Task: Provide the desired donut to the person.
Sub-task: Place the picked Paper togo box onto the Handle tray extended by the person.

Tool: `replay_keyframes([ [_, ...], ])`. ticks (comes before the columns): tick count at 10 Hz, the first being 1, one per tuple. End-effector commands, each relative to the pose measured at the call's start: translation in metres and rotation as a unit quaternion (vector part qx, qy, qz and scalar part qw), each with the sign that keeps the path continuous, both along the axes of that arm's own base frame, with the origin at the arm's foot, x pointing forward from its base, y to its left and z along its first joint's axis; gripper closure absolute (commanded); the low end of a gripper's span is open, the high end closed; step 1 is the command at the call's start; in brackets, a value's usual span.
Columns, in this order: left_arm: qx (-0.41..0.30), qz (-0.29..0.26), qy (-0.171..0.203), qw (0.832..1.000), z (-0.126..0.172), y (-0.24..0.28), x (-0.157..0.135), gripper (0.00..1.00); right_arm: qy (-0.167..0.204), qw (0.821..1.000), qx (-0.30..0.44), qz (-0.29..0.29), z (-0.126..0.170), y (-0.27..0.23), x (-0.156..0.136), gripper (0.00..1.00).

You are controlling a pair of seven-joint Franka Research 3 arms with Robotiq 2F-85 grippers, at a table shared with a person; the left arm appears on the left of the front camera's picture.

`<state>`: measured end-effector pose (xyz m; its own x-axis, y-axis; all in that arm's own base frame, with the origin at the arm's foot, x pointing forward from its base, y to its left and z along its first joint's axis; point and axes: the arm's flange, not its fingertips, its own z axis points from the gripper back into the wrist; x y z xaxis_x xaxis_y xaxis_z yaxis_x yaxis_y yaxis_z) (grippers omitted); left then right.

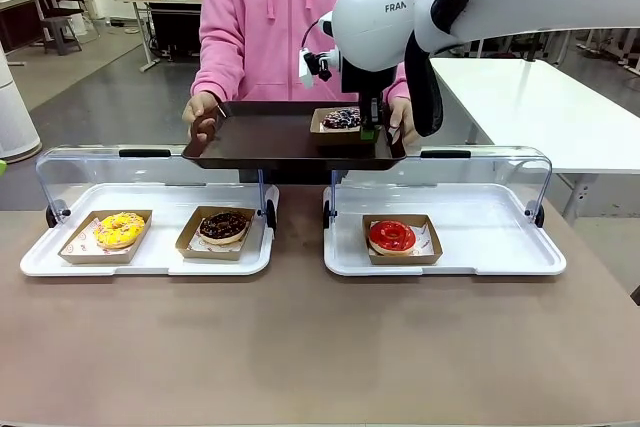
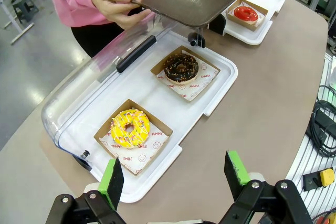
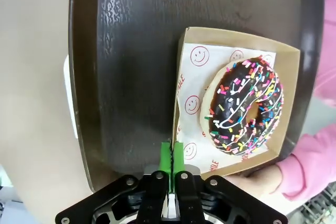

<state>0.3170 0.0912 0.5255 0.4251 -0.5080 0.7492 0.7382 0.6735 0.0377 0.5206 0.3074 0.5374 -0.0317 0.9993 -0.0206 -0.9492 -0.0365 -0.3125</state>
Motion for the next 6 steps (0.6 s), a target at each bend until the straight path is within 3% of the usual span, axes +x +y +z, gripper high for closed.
replay_keyframes([
  [1, -0.005, -0.002, -0.002, 1.0, -0.001, 0.002, 0.0, 0.0, 0.001, 1.0, 0.023, 0.012, -0.001, -0.01, -0.001, 0.99],
  [2, -0.005, -0.002, -0.002, 1.0, -0.001, 0.002, 0.0, 0.0, 0.002, 0.999, 0.029, 0.02, 0.001, -0.011, -0.003, 0.39],
  [3, -0.005, -0.002, -0.002, 1.0, -0.001, 0.002, 0.0, 0.0, 0.004, 0.999, 0.03, 0.022, 0.004, -0.012, -0.004, 0.39],
  [4, -0.005, -0.002, -0.002, 1.0, -0.001, 0.002, 0.0, 0.0, 0.004, 0.999, 0.034, 0.022, 0.006, -0.014, -0.005, 0.0],
  [5, -0.005, -0.002, -0.002, 1.0, -0.001, 0.002, 0.0, 0.0, 0.01, 0.999, 0.038, 0.012, 0.01, -0.016, -0.005, 0.34],
  [6, -0.005, -0.002, -0.002, 1.0, -0.001, 0.002, 0.0, 0.0, 0.02, 0.999, 0.039, 0.014, 0.011, -0.017, -0.004, 0.0],
])
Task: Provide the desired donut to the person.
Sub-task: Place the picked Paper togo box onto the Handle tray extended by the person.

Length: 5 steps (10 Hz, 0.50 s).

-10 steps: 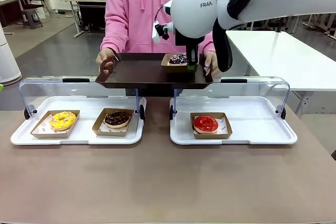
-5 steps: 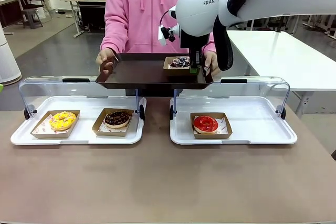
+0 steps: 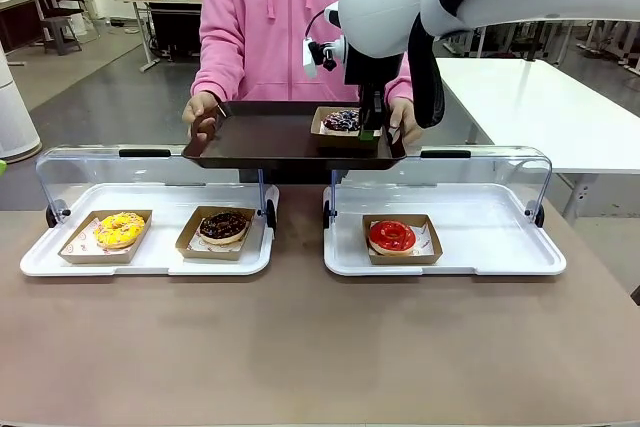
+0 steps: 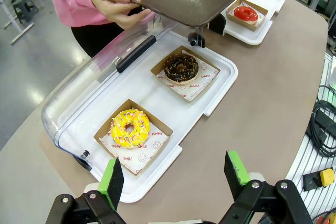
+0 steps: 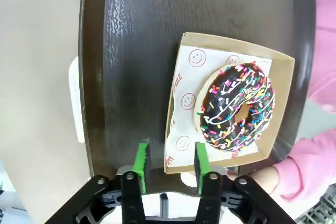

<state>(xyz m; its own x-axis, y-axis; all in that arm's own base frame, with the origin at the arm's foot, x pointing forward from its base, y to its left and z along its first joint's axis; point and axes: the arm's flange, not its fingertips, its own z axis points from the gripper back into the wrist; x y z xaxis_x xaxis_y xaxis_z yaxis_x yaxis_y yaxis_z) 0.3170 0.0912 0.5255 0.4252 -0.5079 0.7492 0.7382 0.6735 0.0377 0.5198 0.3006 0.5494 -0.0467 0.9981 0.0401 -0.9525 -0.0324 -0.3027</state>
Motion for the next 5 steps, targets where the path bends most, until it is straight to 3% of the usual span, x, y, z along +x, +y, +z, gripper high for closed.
replay_keyframes([
  [1, -0.005, -0.002, -0.002, 1.0, -0.0009, 0.0024, 0.0003, 0.0, 0.03, 0.999, 0.008, 0.012, -0.0007, -0.0114, -0.0027, 0.0],
  [5, -0.005, -0.002, -0.002, 1.0, -0.0009, 0.0024, 0.0003, 0.0, 0.037, 0.999, 0.006, 0.021, 0.0027, -0.0092, -0.0084, 0.0],
])
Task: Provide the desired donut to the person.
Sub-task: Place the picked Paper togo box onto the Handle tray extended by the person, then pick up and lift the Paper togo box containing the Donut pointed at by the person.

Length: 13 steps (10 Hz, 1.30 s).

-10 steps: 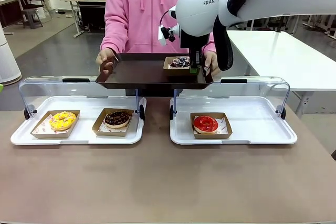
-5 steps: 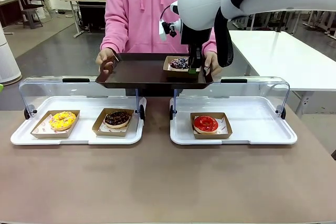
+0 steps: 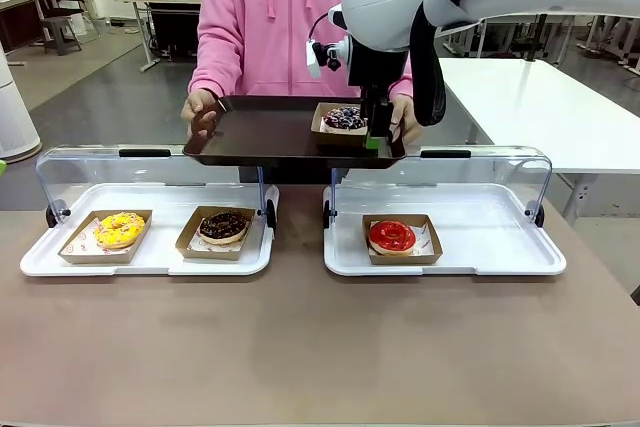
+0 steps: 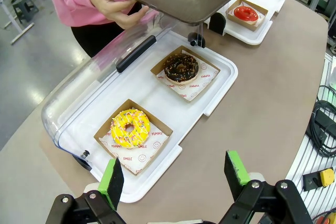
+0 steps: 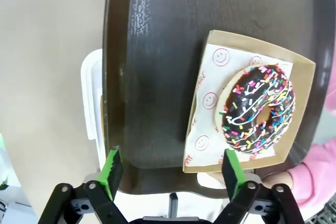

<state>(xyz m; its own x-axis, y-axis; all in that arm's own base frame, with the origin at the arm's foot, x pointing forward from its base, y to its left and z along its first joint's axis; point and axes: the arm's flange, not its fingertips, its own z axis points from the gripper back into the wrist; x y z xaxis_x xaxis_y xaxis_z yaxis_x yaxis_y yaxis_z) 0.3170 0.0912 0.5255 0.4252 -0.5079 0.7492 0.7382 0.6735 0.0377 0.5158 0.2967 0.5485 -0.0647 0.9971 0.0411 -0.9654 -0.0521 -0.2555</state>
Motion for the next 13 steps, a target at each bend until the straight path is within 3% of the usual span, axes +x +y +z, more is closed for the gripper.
replay_keyframes([
  [1, -0.005, -0.002, -0.002, 1.0, -0.001, 0.002, 0.0, 0.0, 0.015, 1.0, 0.004, 0.012, 0.004, -0.004, -0.004, 0.0],
  [4, -0.005, -0.002, -0.002, 1.0, -0.001, 0.002, 0.0, 0.0, 0.021, 1.0, 0.003, 0.009, 0.007, -0.003, -0.006, 0.0],
  [5, -0.005, -0.002, -0.002, 1.0, -0.001, 0.002, 0.0, 0.0, 0.048, 0.999, -0.015, -0.008, 0.012, -0.002, -0.008, 0.0],
  [6, -0.005, -0.002, -0.002, 1.0, -0.001, 0.002, 0.0, 0.0, 0.008, 1.0, -0.005, 0.002, 0.002, 0.0, -0.004, 0.0],
  [13, -0.005, -0.002, -0.002, 1.0, -0.001, 0.002, 0.0, 0.0, 0.008, 1.0, -0.005, 0.002, 0.002, 0.0, -0.004, 0.0],
])
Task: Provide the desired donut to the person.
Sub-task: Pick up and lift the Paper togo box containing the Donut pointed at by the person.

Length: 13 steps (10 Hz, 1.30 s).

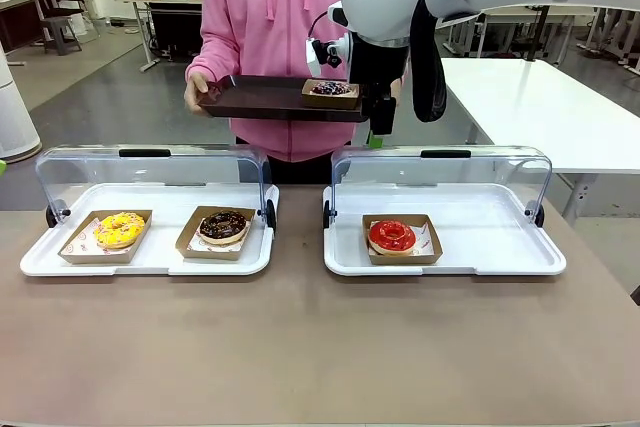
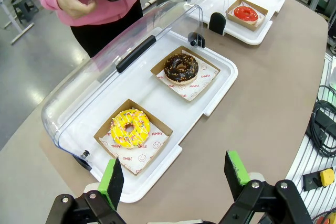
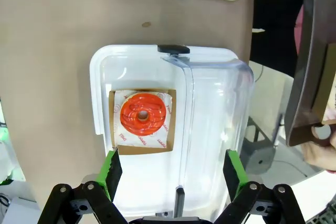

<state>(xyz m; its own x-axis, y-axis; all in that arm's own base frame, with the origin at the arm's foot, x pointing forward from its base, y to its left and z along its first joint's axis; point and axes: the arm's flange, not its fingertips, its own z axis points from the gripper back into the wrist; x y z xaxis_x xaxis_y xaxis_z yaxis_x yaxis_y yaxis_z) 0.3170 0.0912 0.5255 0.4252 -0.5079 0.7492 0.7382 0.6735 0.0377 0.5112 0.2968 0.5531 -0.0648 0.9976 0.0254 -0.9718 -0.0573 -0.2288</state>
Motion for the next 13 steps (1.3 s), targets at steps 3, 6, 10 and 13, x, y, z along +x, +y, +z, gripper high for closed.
replay_keyframes([
  [3, -0.005, -0.002, -0.002, 1.0, -0.001, 0.002, 0.0, 0.0, -0.006, 1.0, 0.003, 0.002, -0.002, 0.0, 0.001, 0.0],
  [6, -0.005, -0.002, -0.002, 1.0, -0.001, 0.002, 0.0, 0.0, -0.006, 1.0, 0.003, 0.002, -0.002, 0.0, 0.001, 0.0],
  [10, -0.005, -0.002, -0.002, 1.0, -0.001, 0.002, 0.0, 0.0, -0.006, 0.992, 0.119, -0.032, 0.067, -0.132, -0.055, 0.0],
  [13, -0.005, -0.002, -0.002, 1.0, -0.001, 0.002, 0.0, 0.0, -0.007, 0.961, 0.273, -0.037, 0.063, -0.25, -0.13, 0.0],
])
